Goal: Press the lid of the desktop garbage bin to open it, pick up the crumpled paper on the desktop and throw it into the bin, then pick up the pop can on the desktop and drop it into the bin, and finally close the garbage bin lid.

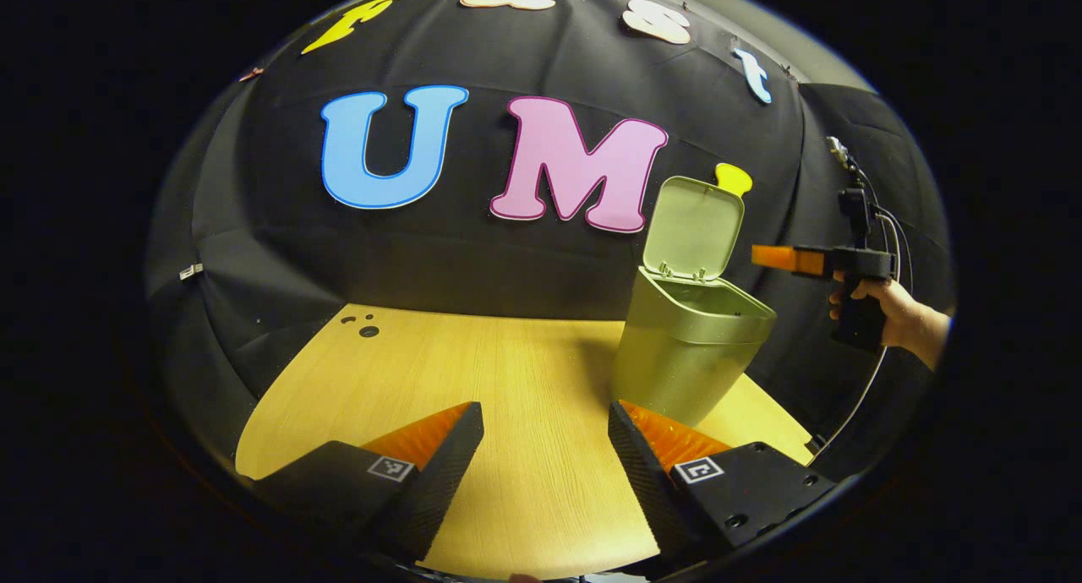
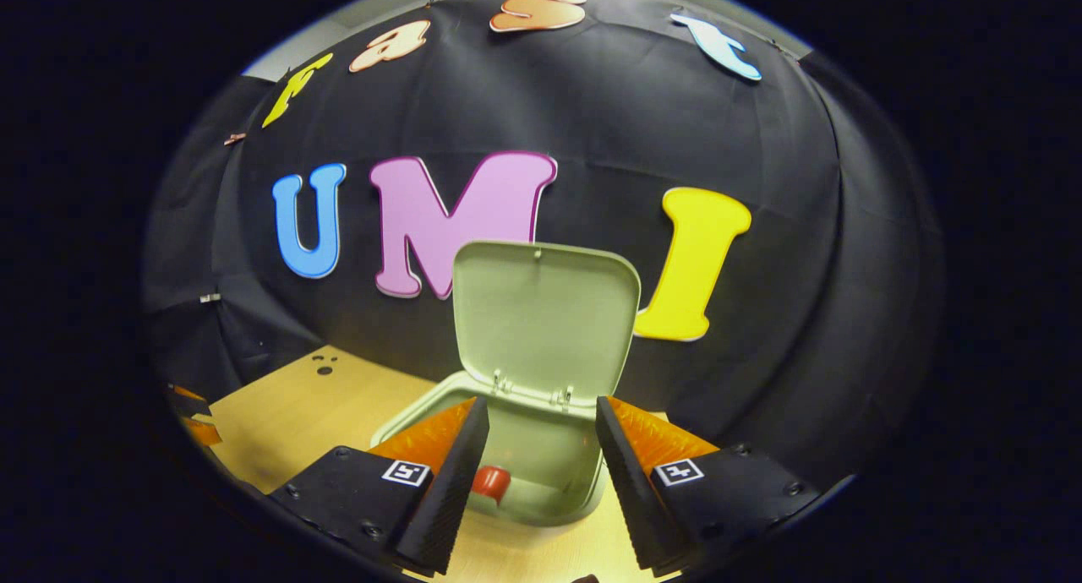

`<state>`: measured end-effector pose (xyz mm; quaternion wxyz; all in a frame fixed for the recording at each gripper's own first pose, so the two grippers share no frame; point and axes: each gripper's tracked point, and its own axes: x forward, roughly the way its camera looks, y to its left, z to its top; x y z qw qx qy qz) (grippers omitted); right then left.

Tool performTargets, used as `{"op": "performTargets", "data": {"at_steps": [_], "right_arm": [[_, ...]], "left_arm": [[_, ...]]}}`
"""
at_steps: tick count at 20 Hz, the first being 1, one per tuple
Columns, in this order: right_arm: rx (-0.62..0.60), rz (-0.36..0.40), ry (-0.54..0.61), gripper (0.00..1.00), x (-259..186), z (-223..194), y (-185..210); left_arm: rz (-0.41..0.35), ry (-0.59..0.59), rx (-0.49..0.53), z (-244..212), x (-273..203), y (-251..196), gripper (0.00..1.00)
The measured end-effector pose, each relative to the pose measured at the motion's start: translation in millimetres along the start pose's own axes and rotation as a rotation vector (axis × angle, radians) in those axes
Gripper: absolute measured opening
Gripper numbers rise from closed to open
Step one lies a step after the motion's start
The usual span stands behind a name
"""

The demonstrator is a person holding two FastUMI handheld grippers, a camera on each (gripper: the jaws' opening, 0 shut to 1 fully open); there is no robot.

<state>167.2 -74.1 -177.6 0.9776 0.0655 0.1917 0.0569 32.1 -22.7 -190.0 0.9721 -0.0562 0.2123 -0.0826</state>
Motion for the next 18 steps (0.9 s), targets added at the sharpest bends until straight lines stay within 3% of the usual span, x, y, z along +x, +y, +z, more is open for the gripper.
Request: {"op": "performTargets", "data": {"at_steps": [8, 18], "right_arm": [[0.001, -0.036, -0.161, 0.96, 28, 75, -9], [0.029, -0.109, -0.308, 0.98, 59, 114, -38]], "left_arm": [[0.009, -0.009, -0.024, 4, 8, 1, 0.96], [0.046, -0.008, -0.034, 6, 26, -6, 0.95]]}}
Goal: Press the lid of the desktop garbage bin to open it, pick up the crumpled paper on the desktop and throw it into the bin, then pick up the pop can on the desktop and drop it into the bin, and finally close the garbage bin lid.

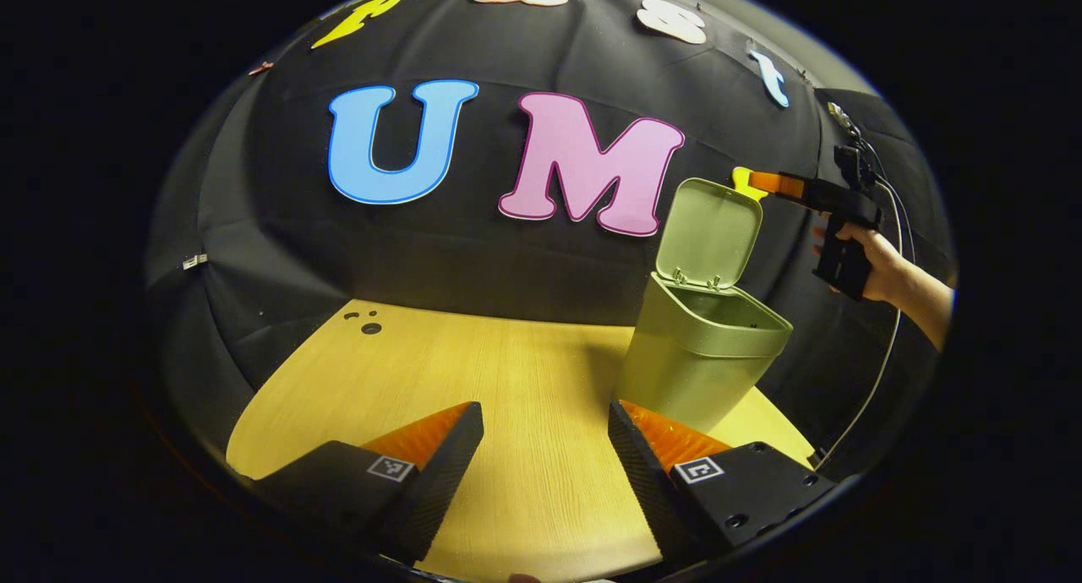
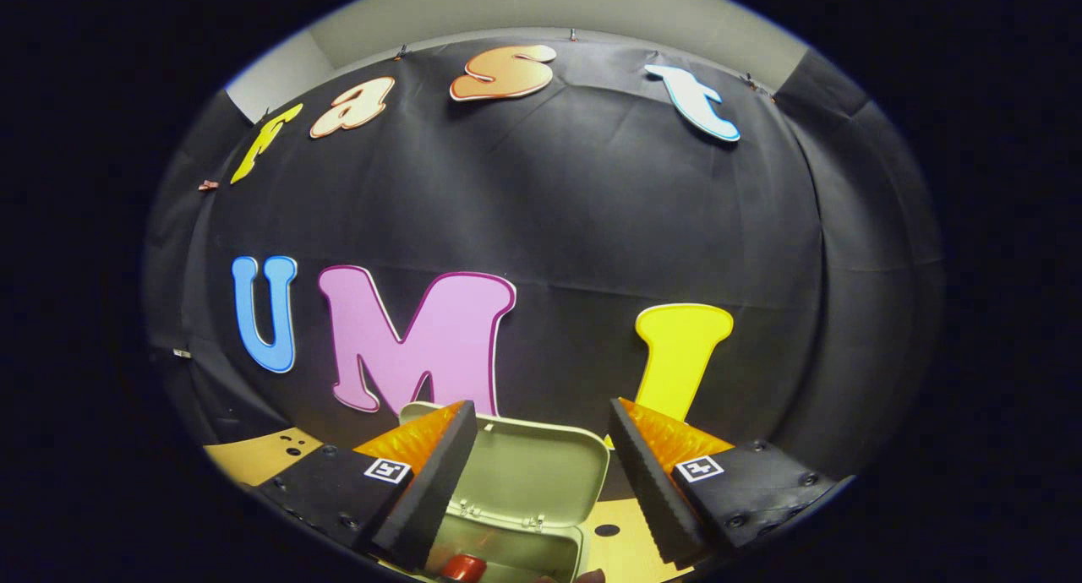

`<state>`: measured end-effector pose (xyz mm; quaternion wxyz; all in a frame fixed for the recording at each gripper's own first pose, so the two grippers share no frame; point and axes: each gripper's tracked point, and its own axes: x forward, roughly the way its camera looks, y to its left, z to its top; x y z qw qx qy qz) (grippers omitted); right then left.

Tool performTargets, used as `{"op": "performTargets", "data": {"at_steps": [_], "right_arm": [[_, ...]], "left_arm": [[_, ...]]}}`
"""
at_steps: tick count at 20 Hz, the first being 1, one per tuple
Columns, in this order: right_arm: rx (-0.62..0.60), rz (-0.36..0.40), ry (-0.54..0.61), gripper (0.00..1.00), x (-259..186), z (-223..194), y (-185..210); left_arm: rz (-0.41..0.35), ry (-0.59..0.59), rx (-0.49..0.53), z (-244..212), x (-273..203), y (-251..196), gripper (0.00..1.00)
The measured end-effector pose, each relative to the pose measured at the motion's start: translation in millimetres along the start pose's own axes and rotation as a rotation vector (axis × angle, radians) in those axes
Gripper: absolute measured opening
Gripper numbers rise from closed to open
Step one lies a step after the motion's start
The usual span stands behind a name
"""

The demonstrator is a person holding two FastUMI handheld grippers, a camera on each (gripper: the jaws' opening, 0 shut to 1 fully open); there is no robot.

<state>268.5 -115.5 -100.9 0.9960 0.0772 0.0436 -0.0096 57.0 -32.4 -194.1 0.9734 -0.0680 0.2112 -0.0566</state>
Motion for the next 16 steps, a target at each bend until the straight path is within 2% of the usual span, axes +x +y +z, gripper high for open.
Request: {"op": "performTargets", "data": {"at_steps": [6, 11, 16], "right_arm": [[0.012, -0.006, -0.036, 0.97, 28, -2, -5], [0.037, 0.004, -0.015, 0.99, 45, -18, -4], [0.07, 0.022, 0.015, 0.96, 42, -26, 1]], "left_arm": [[0.022, -0.002, -0.003, 3, 13, -13, 0.96], [0.05, 0.002, -0.012, 2, 16, -16, 0.96], [0.061, 0.008, -0.014, -3, 11, -16, 0.96]]}}
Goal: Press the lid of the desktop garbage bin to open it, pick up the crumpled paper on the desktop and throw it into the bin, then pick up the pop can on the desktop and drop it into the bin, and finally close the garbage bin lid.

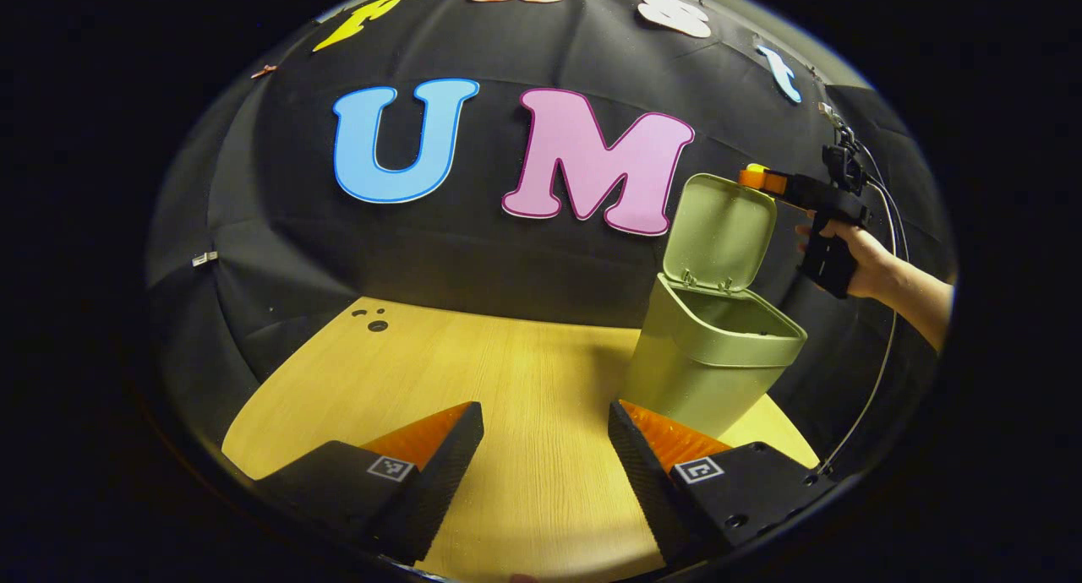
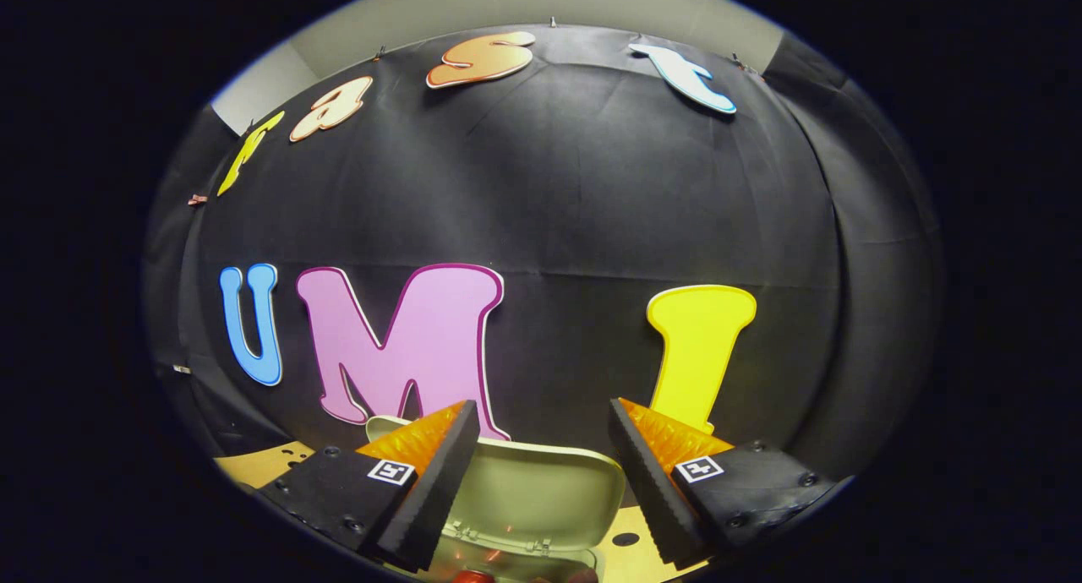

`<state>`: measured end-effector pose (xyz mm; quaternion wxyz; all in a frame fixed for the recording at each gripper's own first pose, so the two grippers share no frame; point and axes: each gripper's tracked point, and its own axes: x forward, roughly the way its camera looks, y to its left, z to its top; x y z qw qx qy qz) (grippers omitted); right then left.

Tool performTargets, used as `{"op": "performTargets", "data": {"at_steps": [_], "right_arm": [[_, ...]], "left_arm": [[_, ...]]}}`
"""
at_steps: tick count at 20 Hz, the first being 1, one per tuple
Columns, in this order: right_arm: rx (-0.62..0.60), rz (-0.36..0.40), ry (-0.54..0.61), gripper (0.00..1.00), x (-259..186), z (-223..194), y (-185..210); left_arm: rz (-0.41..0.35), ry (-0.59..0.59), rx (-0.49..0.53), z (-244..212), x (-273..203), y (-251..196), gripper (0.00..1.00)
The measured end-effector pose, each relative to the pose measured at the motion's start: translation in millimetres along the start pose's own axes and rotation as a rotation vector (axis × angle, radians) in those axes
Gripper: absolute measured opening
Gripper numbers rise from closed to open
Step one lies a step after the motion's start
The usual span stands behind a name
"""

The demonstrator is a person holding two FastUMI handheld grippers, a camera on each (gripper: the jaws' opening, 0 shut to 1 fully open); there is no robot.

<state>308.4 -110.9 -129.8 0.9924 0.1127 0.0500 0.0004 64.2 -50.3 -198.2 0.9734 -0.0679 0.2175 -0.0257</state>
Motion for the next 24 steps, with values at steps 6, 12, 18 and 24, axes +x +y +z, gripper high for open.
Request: {"op": "performTargets", "data": {"at_steps": [6, 12, 18, 24], "right_arm": [[-0.019, 0.036, 0.039, 0.96, -29, -3, 7], [0.003, 0.058, 0.097, 0.96, -67, -17, 15], [-0.006, 0.074, 0.169, 0.96, -100, -42, 25], [-0.01, 0.087, 0.247, 0.96, -123, -77, 37]], "left_arm": [[-0.027, -0.002, 0.006, -2, -7, 0, 0.96], [-0.06, 0.001, 0.02, -9, -17, 3, 0.96], [-0.079, 0.005, 0.032, -13, -29, 8, 0.96], [-0.084, 0.002, 0.04, -14, -39, 12, 0.96]]}}
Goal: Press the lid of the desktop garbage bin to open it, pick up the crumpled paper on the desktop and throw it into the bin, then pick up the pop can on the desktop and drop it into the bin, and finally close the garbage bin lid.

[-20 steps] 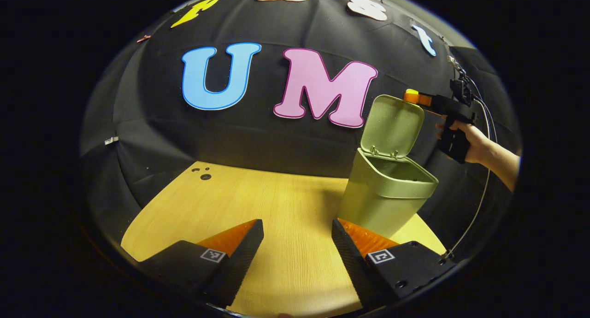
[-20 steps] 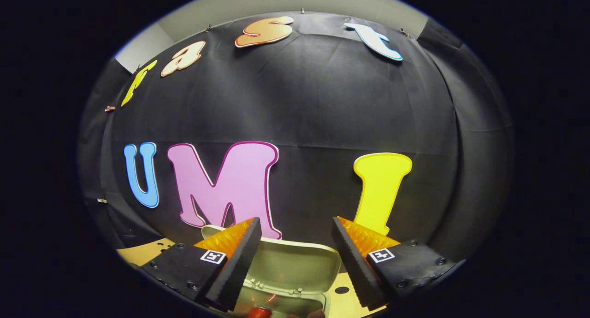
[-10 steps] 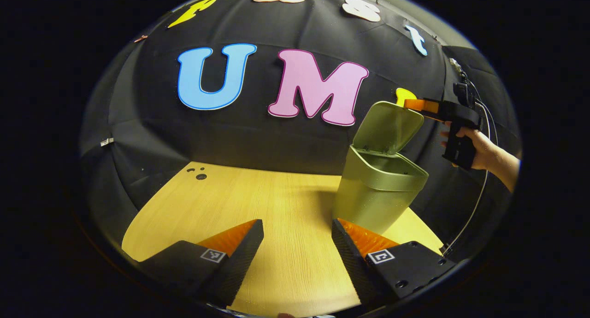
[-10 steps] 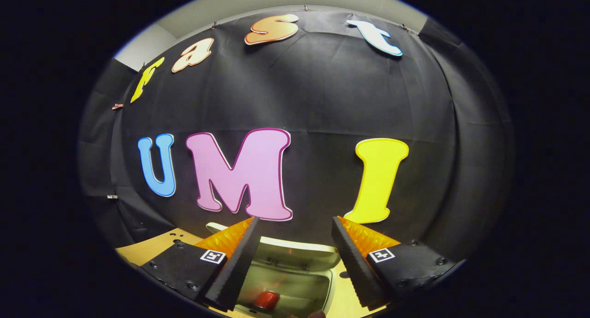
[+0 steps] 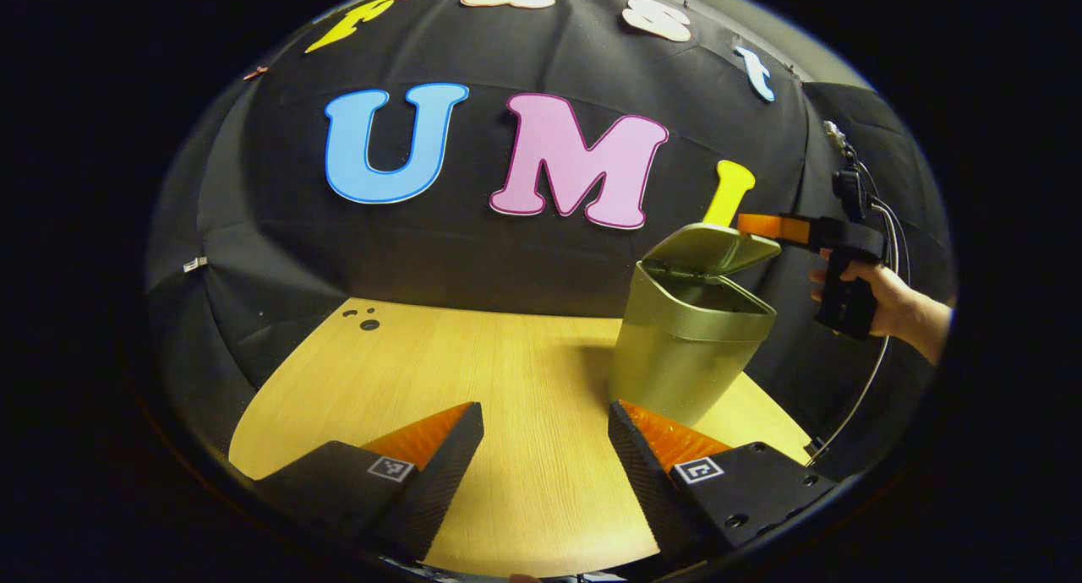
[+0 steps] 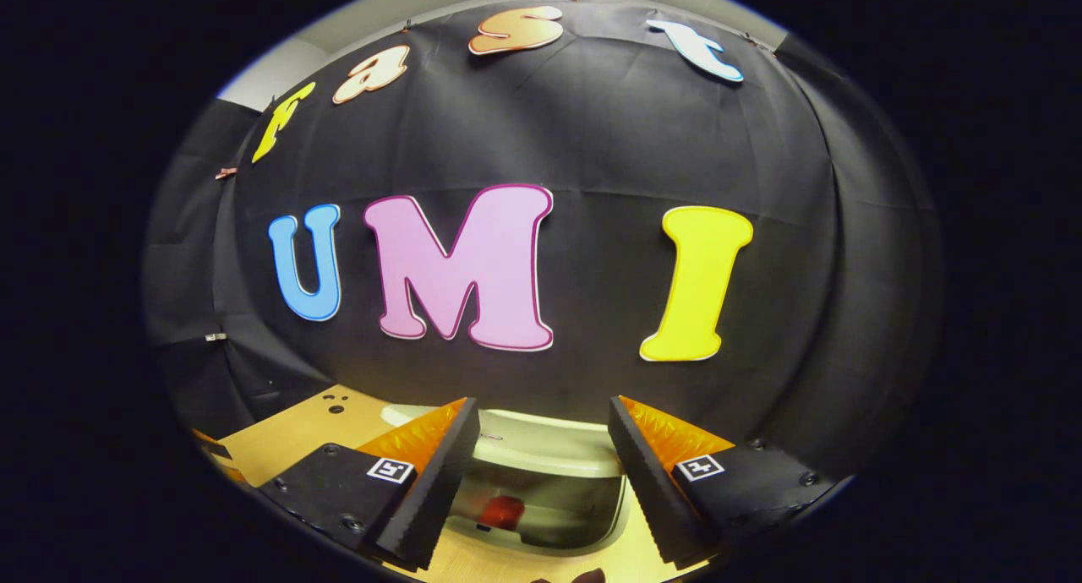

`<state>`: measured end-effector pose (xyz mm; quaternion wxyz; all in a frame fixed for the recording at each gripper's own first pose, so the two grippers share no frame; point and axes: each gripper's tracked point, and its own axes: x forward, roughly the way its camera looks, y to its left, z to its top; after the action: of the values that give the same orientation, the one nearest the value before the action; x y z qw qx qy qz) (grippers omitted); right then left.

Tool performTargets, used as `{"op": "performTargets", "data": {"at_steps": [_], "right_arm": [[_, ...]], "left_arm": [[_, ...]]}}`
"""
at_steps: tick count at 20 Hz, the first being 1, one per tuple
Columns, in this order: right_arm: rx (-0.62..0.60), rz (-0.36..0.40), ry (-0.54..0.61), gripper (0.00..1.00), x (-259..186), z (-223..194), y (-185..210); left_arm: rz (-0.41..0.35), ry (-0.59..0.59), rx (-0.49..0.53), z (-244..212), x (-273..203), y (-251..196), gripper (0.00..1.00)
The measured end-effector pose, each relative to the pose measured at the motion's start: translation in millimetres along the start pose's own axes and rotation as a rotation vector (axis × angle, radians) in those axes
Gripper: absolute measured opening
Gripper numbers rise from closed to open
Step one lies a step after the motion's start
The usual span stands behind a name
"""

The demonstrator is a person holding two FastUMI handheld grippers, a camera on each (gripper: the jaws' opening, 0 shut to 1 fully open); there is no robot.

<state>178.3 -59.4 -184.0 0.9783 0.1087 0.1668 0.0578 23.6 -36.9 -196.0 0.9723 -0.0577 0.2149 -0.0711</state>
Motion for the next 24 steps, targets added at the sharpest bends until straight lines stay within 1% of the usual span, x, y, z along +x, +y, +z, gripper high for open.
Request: {"op": "performTargets", "data": {"at_steps": [5, 9, 14, 17, 18, 19, 22, 23, 24], "right_arm": [[0.005, 0.002, 0.047, 0.96, -5, -26, 8], [0.005, 0.006, 0.084, 0.96, -6, -45, 12], [-0.015, 0.026, 0.126, 0.96, -7, -65, 19], [-0.016, 0.038, 0.143, 0.96, -7, -75, 26], [-0.015, 0.043, 0.148, 0.96, -7, -77, 28], [-0.014, 0.049, 0.153, 0.96, -6, -81, 29], [0.01, 0.065, 0.177, 0.96, -8, -94, 32], [0.026, 0.068, 0.158, 0.97, -8, -91, 32], [0.031, 0.074, 0.163, 0.97, -8, -94, 32]], "left_arm": [[0.005, 0.003, 0.003, -2, -5, 4, 0.96], [0.008, 0.005, -0.015, -3, -7, 6, 0.96], [0.014, 0.009, -0.021, -6, -5, 8, 0.95], [0.015, 0.011, -0.022, -5, -3, 7, 0.96], [0.015, 0.011, -0.021, -5, -2, 7, 0.99], [0.015, 0.012, -0.019, -5, -2, 7, 0.95], [0.016, 0.015, -0.021, -6, 1, 6, 0.96], [0.017, 0.017, -0.022, -5, 2, 6, 0.96], [0.017, 0.018, -0.022, -6, 2, 6, 0.96]]}}
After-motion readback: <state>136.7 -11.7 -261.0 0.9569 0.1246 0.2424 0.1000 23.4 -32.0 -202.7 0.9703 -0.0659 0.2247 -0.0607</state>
